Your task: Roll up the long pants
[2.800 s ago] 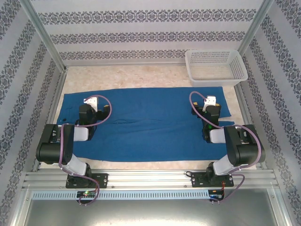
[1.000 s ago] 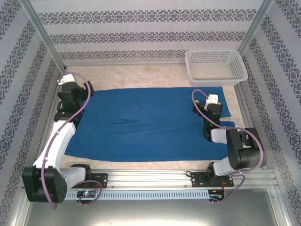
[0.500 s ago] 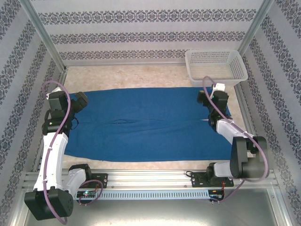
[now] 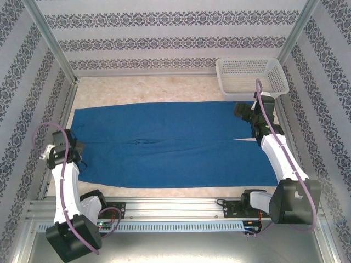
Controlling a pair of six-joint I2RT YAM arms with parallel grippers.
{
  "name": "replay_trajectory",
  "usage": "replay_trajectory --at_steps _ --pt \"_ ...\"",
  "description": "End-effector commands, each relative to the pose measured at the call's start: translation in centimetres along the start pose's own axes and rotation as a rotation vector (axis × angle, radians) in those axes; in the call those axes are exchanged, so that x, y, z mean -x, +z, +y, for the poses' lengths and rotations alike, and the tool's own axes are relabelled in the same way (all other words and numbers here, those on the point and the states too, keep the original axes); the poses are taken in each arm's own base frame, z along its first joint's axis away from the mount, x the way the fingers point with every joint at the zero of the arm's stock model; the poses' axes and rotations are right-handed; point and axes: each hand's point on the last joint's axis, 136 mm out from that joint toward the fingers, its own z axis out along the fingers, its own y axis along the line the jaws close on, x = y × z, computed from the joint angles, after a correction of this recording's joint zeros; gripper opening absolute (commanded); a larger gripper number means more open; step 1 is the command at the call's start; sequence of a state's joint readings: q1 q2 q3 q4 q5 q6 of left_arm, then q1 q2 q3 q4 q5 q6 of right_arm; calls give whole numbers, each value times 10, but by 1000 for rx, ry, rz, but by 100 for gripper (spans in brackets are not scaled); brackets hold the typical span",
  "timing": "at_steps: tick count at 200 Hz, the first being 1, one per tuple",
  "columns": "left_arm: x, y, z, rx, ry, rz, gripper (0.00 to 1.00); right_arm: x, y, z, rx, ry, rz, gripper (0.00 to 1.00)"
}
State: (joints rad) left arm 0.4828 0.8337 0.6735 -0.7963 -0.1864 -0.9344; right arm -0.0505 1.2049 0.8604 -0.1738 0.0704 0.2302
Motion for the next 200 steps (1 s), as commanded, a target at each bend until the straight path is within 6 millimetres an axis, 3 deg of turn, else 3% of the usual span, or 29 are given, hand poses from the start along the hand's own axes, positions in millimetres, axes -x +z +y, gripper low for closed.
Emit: replay_trajectory --at_steps 1,19,62,103,150,167,200 --pt "3 3 30 101 -89 -28 100 -11 -8 -5 -13 25 40 94" --pt "-3 19 48 158 -126 2 100 -13 -8 -2 4 37 50 93" --pt "-3 54 62 142 -213 1 100 -14 -14 -1 13 32 60 92" --pt "-4 86 51 93 -239 65 100 -19 -20 -1 16 31 71 90" --pt "13 104 32 57 -250 81 100 -30 -25 -6 -5 36 102 84" --pt "16 110 29 55 -255 87 100 -35 -28 -18 -73 70 129 79" --pt "27 116 21 45 -245 73 79 -41 -43 -39 -202 89 192 82"
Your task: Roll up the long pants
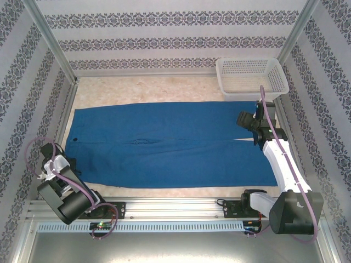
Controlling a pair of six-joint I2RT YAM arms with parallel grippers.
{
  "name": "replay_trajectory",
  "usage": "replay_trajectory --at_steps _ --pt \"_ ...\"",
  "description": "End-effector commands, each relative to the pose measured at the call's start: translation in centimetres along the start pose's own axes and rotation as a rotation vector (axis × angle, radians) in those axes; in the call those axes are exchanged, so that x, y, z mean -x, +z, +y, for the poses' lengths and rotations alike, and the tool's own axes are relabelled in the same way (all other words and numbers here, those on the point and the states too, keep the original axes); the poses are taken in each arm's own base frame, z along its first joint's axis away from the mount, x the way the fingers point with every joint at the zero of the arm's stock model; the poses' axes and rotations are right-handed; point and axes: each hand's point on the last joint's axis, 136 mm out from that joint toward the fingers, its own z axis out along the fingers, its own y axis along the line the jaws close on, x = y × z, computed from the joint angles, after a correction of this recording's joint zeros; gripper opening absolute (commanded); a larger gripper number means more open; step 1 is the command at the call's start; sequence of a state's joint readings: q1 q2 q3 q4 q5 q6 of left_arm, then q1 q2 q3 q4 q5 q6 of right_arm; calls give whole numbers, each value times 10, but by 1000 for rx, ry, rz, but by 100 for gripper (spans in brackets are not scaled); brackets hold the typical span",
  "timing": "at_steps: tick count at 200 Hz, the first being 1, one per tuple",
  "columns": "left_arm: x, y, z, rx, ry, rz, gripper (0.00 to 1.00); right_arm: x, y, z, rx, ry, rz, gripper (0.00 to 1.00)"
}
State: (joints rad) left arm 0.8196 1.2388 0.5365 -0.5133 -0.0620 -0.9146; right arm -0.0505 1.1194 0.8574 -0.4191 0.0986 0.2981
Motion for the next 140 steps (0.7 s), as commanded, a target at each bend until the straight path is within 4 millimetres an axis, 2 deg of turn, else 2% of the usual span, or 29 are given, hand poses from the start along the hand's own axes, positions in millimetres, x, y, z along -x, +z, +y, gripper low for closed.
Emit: replay_trajectory --at_steps 1,9,24,36,46,67,87,112,140 --pt "31 0 -58 -218 -2 -80 78 -4 -15 -25 -134 44 40 82" --pt "32 1 -60 -220 1 -79 71 -5 -19 -28 -152 45 46 83" --pt "33 5 -63 -218 0 -74 49 -7 -23 -32 -165 58 50 83" --pt "34 7 -66 -217 -1 -68 16 -10 -26 -35 -181 64 58 83" --pt "35 8 -67 -209 -6 -64 0 -14 -28 -42 -215 71 68 83" --pt "39 7 -72 -229 -17 -74 0 -25 -34 -62 -317 112 100 83" --pt "42 4 -81 -263 -28 -74 0 -42 -35 -71 -337 181 162 84" --pt "41 4 -96 -299 -32 -29 0 -69 -34 -66 -263 298 305 83" --pt "35 9 -107 -317 -21 13 0 -82 -47 -52 -191 278 415 79"
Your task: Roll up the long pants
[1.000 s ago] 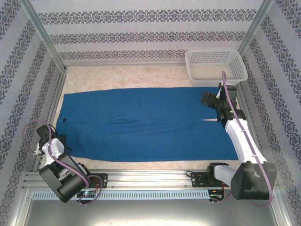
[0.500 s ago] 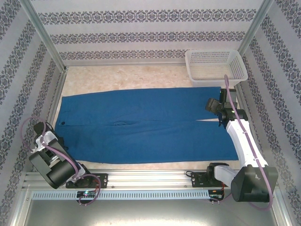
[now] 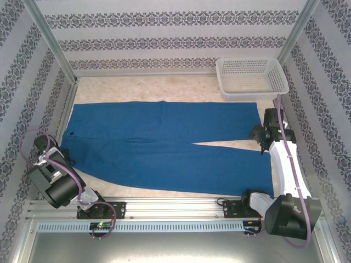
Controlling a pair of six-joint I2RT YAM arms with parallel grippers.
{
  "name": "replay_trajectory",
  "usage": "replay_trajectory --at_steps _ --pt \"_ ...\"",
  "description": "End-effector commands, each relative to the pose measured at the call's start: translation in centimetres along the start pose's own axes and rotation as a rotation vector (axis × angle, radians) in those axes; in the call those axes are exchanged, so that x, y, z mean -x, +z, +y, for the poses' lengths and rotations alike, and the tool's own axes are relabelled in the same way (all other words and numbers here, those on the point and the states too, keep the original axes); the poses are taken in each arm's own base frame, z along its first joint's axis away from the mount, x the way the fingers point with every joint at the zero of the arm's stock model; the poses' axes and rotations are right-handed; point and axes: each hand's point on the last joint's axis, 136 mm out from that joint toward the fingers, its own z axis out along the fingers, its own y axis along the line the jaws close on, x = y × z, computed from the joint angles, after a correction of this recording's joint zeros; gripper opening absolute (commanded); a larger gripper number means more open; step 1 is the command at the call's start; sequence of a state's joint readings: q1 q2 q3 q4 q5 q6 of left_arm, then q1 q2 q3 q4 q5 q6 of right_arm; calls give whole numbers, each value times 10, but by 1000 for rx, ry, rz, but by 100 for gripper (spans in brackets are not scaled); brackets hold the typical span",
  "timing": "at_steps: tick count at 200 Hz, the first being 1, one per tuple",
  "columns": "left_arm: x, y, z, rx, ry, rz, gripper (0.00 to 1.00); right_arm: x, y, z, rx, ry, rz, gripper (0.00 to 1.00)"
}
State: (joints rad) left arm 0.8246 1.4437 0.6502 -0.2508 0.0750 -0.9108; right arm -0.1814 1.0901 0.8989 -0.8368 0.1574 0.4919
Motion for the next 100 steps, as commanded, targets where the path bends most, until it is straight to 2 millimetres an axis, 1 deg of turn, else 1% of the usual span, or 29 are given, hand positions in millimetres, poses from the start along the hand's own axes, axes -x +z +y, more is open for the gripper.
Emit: replay_trajectory --at_steps 1,18,25,29,44,50,63,80,100 --pt "5 2 -30 -101 -11 11 0 -26 -14 6 55 -4 148 79" --pt "0 5 -31 -108 -7 30 0 -34 -21 4 49 -20 196 75" --pt "-3 7 -30 -104 -5 39 0 -37 -21 6 59 -23 208 68" --pt "-4 8 -30 -106 -4 41 0 -38 -21 7 68 -24 209 60" --pt "-8 11 -29 -107 -2 49 0 -41 -13 7 67 -25 209 13" --pt "-9 12 -29 -106 -2 51 0 -43 -8 7 66 -29 216 0" --pt "-13 14 -28 -102 -1 66 0 -50 1 8 60 -43 254 0" --pt "-15 15 -28 -100 4 81 0 -62 12 10 27 -117 315 0" --pt "-15 11 -32 -113 4 80 0 -73 26 6 -36 -200 382 0"
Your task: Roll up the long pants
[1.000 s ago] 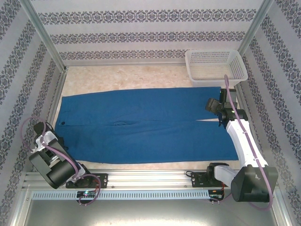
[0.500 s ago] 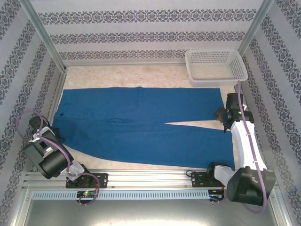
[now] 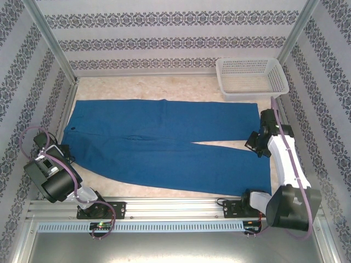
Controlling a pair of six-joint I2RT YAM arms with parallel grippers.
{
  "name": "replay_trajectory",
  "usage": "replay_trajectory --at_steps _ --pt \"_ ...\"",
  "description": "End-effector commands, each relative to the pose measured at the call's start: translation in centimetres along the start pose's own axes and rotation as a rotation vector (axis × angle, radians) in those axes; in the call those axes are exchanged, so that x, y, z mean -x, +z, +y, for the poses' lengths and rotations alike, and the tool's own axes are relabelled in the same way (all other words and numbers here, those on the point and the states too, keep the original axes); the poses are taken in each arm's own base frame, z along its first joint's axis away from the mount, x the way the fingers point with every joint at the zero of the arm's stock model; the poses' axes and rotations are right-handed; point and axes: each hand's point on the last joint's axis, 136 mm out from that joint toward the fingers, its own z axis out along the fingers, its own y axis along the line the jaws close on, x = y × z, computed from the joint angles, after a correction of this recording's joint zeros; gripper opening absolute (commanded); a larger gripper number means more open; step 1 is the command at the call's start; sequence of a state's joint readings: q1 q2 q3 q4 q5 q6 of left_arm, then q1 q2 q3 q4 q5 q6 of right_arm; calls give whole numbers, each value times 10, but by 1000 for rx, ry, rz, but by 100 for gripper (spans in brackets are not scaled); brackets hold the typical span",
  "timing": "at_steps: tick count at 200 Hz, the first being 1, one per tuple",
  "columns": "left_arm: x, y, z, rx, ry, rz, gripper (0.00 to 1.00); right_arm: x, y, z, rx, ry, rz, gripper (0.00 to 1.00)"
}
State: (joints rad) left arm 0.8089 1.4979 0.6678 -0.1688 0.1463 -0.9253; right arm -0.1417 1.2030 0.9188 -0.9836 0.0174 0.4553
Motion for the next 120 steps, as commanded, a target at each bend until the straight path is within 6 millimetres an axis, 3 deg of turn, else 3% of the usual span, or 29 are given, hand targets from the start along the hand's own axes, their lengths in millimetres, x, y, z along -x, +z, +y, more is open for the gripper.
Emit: replay_trajectory --at_steps 1,45,84,120 --pt "-11 3 -8 -31 1 46 0 -18 20 -5 -74 -98 111 0" --pt "-10 -9 -22 -49 15 46 0 -25 44 -1 -113 -120 212 0" --pt "-8 -23 -40 -133 14 34 0 -25 58 1 -109 -69 186 0" --pt "-6 -30 -45 -141 19 33 0 -41 78 -3 -149 -72 242 0"
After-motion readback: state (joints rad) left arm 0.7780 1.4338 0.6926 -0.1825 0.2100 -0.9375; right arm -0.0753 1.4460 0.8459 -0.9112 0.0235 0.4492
